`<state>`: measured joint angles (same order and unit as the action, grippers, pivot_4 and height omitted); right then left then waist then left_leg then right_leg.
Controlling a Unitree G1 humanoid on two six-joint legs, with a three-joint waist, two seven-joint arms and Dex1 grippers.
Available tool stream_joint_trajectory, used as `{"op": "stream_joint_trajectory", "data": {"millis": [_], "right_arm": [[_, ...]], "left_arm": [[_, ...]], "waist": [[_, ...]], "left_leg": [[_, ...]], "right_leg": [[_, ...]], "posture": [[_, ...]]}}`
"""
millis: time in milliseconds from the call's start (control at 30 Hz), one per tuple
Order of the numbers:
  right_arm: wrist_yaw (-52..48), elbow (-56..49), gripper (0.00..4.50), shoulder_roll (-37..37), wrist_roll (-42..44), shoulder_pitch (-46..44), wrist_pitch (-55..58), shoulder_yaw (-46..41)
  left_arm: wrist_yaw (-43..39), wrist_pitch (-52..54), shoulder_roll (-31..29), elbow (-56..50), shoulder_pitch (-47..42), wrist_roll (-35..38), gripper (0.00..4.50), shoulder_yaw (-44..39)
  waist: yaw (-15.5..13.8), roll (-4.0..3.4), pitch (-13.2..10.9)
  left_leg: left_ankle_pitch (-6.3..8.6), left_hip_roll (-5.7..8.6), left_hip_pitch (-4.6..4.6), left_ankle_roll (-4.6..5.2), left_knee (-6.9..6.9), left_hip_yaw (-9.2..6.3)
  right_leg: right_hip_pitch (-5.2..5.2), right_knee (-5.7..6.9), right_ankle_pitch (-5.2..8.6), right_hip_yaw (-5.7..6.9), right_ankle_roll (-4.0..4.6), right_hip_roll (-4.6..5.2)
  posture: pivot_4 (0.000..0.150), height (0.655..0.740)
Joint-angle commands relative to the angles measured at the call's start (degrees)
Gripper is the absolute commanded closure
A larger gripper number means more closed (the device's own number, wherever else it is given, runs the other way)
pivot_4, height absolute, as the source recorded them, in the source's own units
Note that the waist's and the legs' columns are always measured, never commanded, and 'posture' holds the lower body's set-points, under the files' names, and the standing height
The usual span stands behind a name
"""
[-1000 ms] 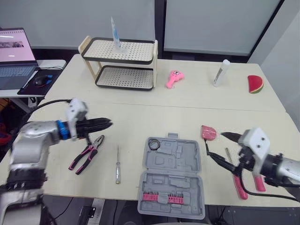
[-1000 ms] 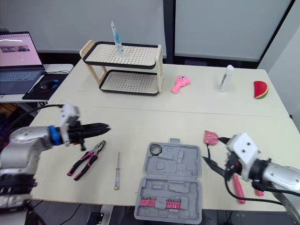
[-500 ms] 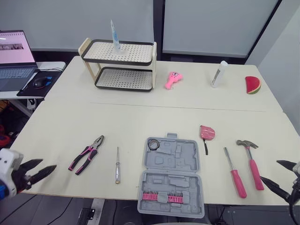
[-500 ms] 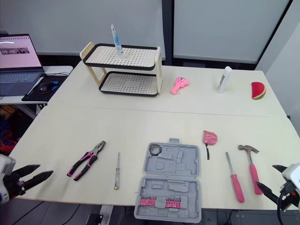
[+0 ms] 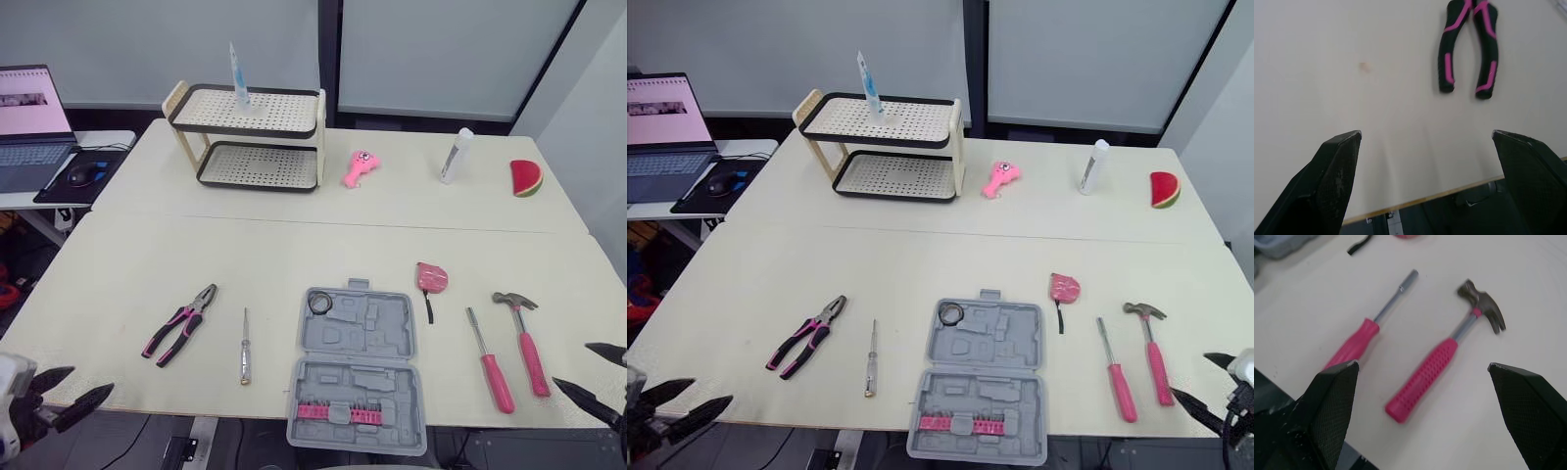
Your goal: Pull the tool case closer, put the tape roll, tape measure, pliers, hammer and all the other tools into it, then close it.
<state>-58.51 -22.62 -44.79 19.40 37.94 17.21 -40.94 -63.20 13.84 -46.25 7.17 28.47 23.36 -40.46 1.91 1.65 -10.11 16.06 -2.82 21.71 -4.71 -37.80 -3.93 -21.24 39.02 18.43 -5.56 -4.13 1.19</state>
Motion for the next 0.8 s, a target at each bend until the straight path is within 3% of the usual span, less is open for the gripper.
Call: {"op": "stream_joint_trajectory", "data": {"millis": [33,300,600,700,800], "right_arm": [[1.3,-7.6,0.00,-1.1,3.3,-2.0,4.8,1.8],[13.5,-19.0,0.00,1.3,3.9,-12.1,17.3,14.5],[30.7,-16.9,0.00,10.1,-3.9,-24.7,26.3,33.1],[36.0,-13.8,0.65,15.0,-5.9,-28.1,27.1,36.3],[40.0,-9.6,1.66,18.7,-8.3,-31.5,27.1,38.6]], "left_arm": [[-1.5,2.5,-1.7,-9.7,-0.9,3.9,0.05,0.4],[-2.6,7.8,-3.5,-24.6,-10.2,8.2,0.05,11.4],[-4.6,11.7,-4.7,-30.8,-26.9,10.9,0.05,26.4],[-5.1,13.1,-4.4,-31.7,-32.0,11.9,0.00,30.1],[-4.9,14.8,-3.5,-31.6,-36.6,13.2,0.00,32.6]], "waist": [[0.0,0.03,0.0],[-0.1,-0.03,-0.1],[0.0,-0.23,-0.3],[0.0,-0.30,-0.4],[0.0,-0.35,-0.4]], "left_leg": [[0.00,-0.01,0.01,0.00,0.00,-0.01],[0.01,0.00,0.05,-0.02,0.00,-0.03],[0.01,0.04,0.20,-0.02,0.09,-0.12],[0.01,0.05,0.25,-0.02,0.09,-0.11],[0.01,0.06,0.29,-0.02,0.10,-0.13]], "right_leg": [[0.00,-0.01,0.00,0.01,0.00,0.00],[-0.02,-0.05,0.00,0.00,-0.01,0.00],[-0.19,-0.12,0.01,0.02,0.01,-0.04],[-0.25,-0.10,0.01,0.00,0.01,-0.03],[-0.31,-0.09,0.01,0.01,0.01,-0.04]], "posture": [[0.150,0.7350],[0.150,0.7350],[0.150,0.7350],[0.150,0.7350],[0.150,0.7350]]}}
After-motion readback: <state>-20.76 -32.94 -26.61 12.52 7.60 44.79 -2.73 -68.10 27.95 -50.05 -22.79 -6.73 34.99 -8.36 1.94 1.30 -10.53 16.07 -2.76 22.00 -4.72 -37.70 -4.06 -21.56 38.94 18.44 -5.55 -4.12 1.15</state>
